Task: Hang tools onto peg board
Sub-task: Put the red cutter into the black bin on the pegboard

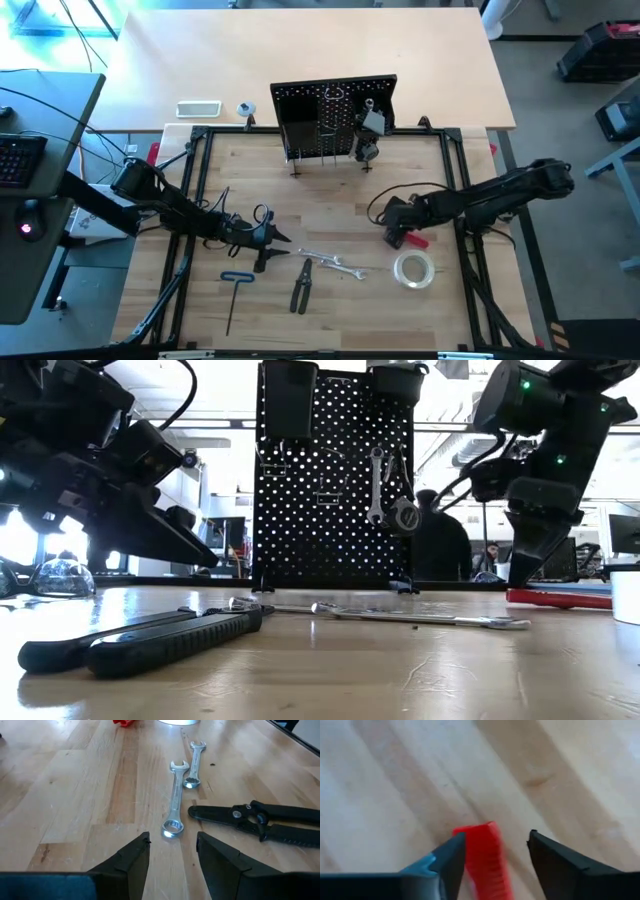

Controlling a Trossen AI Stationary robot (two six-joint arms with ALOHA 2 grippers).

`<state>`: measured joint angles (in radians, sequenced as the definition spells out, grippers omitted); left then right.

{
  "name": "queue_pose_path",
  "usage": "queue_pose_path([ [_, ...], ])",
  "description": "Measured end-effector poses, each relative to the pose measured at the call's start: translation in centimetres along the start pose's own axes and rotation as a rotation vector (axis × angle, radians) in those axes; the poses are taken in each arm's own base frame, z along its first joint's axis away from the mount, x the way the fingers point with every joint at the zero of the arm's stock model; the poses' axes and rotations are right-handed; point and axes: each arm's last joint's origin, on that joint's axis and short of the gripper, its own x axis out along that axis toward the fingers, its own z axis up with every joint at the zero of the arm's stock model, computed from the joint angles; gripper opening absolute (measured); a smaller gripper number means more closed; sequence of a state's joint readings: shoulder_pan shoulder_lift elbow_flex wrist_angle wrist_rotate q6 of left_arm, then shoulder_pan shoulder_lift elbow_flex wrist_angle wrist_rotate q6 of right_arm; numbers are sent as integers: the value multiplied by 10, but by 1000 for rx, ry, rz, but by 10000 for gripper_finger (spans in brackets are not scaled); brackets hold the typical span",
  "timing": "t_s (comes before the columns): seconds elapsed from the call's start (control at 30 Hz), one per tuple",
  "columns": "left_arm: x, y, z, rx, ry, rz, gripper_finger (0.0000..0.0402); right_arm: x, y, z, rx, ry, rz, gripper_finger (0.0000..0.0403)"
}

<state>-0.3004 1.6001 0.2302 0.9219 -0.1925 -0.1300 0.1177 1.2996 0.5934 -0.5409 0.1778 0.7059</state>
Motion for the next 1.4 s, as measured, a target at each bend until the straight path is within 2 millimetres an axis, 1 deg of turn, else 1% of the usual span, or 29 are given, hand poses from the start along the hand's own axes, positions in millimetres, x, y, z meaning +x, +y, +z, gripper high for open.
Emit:
queue_pose_path([
  [0.1,0,0,0,-17,-2,0,156,-2,1,-1,10,28,54,240],
  [0.17,0,0,0,-26,-2,0,156,-3,4,-2,5,51,87,250],
  [0.27,0,0,0,-32,-3,0,156,-4,8,-6,-18,63,107,251],
  [0.37,0,0,0,-34,-3,0,156,-4,9,-9,-33,58,80,250],
  [0.57,0,0,2,-29,-17,2,156,8,9,-13,-49,107,6,246],
  [0.63,1,0,4,-30,-26,7,156,15,10,-14,-58,131,-15,235],
  [0.7,3,-1,7,-32,-39,20,156,20,12,-14,-59,147,-17,213],
  [0.8,5,-1,12,-34,-57,38,156,27,16,-14,-63,158,-7,158],
  [0.87,7,-2,16,-27,-73,45,156,27,20,-13,-73,135,12,119],
  [0.9,8,-2,19,-21,-81,46,156,27,24,-12,-81,122,20,117],
  [1.0,13,-4,28,-3,-111,43,156,19,41,1,-131,25,71,117],
  [1.1,17,-6,38,25,-142,43,156,-1,66,26,-190,-182,166,117],
  [1.2,21,-6,49,38,-176,49,156,-15,81,41,-272,-332,178,117],
  [1.27,23,-5,56,30,-204,58,156,-29,92,56,-294,-471,215,117],
  [1.33,23,-3,65,11,-270,59,156,-40,99,67,-329,-583,262,117],
  [1.4,21,-3,75,-5,-371,34,156,-49,107,75,-381,-706,320,117],
])
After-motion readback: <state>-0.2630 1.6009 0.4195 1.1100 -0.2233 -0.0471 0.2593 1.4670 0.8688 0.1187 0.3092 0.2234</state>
